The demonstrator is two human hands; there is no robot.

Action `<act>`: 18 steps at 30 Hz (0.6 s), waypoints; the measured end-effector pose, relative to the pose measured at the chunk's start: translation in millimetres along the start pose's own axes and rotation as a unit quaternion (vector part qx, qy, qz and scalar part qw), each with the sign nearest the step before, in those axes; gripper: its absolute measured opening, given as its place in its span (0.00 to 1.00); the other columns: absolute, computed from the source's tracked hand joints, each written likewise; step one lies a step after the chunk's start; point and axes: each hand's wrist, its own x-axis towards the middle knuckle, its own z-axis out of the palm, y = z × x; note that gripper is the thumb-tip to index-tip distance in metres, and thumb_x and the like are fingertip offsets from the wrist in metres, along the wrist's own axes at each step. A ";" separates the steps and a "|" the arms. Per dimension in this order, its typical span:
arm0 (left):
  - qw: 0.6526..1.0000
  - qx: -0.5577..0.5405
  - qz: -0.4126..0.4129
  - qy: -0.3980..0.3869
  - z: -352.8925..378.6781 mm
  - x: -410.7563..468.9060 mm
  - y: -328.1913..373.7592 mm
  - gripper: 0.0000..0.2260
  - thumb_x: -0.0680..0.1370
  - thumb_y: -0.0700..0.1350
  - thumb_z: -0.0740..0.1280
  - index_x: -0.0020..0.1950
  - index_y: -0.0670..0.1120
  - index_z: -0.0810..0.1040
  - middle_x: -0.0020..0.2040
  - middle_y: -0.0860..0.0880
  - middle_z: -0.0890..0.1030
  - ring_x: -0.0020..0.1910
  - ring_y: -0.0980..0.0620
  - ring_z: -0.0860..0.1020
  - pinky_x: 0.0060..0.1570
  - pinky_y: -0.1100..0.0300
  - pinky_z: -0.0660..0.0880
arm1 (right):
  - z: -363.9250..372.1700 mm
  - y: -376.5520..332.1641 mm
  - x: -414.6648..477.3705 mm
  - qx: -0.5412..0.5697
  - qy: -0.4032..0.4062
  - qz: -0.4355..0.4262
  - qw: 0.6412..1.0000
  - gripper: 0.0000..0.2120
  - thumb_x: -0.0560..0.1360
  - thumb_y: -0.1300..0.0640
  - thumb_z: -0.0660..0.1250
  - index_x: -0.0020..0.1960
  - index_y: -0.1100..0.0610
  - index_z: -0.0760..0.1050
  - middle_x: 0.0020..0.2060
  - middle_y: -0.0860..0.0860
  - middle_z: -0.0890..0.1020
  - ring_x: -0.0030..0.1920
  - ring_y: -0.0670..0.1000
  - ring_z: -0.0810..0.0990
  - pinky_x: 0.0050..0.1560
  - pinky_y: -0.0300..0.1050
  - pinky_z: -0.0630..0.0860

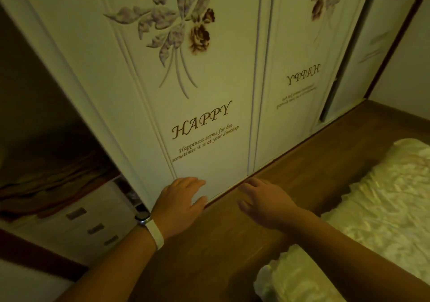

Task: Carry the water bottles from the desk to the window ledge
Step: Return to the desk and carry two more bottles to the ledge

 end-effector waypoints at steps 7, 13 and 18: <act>0.998 -0.006 0.049 -0.026 2.9 94.9 22.4 0.20 0.82 0.56 0.59 0.73 0.53 0.69 0.73 0.51 0.70 0.72 0.52 0.65 0.71 0.52 0.63 | -24.6 65.0 41.8 0.017 -0.020 0.048 0.999 0.25 0.79 0.40 0.55 0.73 0.48 0.65 0.69 0.50 0.70 0.65 0.54 0.72 0.60 0.49 0.72; 0.995 -0.017 0.096 -0.038 9.2 180.3 19.7 0.20 0.81 0.55 0.61 0.72 0.52 0.71 0.72 0.50 0.71 0.72 0.51 0.66 0.70 0.53 0.63 | -34.2 111.2 87.1 0.018 -0.006 0.105 0.994 0.26 0.79 0.39 0.56 0.74 0.48 0.63 0.71 0.50 0.68 0.66 0.54 0.71 0.61 0.49 0.73; 0.987 -0.021 0.149 -0.050 18.5 256.6 11.9 0.20 0.81 0.56 0.60 0.72 0.52 0.71 0.73 0.50 0.71 0.72 0.50 0.66 0.69 0.52 0.64 | -36.5 141.8 131.4 0.010 -0.004 0.164 0.986 0.26 0.78 0.37 0.55 0.73 0.47 0.63 0.70 0.50 0.68 0.65 0.54 0.72 0.59 0.49 0.73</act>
